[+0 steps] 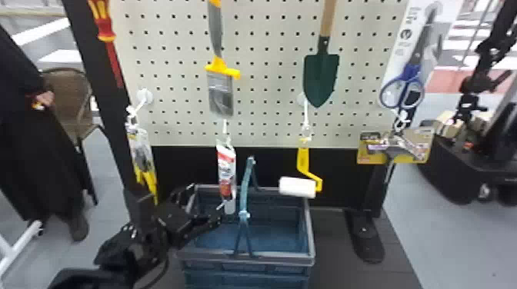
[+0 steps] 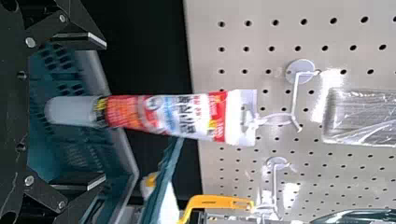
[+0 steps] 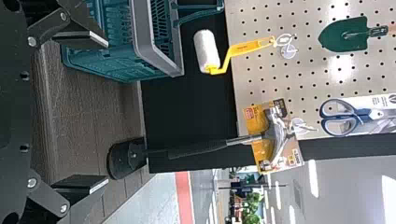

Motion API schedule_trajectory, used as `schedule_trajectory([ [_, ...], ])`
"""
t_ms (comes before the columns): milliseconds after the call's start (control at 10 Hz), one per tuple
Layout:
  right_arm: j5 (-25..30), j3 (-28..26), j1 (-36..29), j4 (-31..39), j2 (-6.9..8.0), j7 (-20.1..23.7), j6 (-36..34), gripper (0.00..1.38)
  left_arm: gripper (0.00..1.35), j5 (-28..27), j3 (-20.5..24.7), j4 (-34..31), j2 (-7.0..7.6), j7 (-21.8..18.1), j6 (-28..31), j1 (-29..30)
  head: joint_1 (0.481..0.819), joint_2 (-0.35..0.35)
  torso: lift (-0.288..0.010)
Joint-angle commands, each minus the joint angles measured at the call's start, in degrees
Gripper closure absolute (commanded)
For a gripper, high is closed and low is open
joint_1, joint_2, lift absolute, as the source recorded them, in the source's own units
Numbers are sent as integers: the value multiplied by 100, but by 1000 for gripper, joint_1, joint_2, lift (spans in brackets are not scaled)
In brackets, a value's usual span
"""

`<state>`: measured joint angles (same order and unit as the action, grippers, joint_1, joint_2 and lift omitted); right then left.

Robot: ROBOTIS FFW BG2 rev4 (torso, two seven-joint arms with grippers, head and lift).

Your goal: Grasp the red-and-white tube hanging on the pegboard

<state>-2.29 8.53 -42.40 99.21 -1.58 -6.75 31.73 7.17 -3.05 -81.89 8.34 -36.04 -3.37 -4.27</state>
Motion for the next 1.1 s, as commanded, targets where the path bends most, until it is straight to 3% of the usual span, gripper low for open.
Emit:
schedule_trajectory([
  [0, -9, 26, 41, -27, 0, 25, 0, 262, 291, 12, -134, 349, 62, 0, -32, -431, 549, 0, -100],
  [700, -35, 44, 139, -97, 0, 112, 0, 262, 292, 197, -1013, 2008, 54, 9, -85, -1871, 549, 0, -100],
  [800, -53, 44, 139, -97, 0, 112, 0, 262, 391, 214, -1030, 2008, 54, 0, -94, -1871, 549, 0, -100],
  [900, -53, 44, 127, -112, 0, 112, 0, 262, 897, 285, -1048, 1994, 54, 9, -156, -1871, 549, 0, -100],
  [1000, -53, 44, 127, -126, 0, 112, 0, 262, 1182, 373, -1057, 1994, 54, 71, -331, -1809, 549, 0, -100],
])
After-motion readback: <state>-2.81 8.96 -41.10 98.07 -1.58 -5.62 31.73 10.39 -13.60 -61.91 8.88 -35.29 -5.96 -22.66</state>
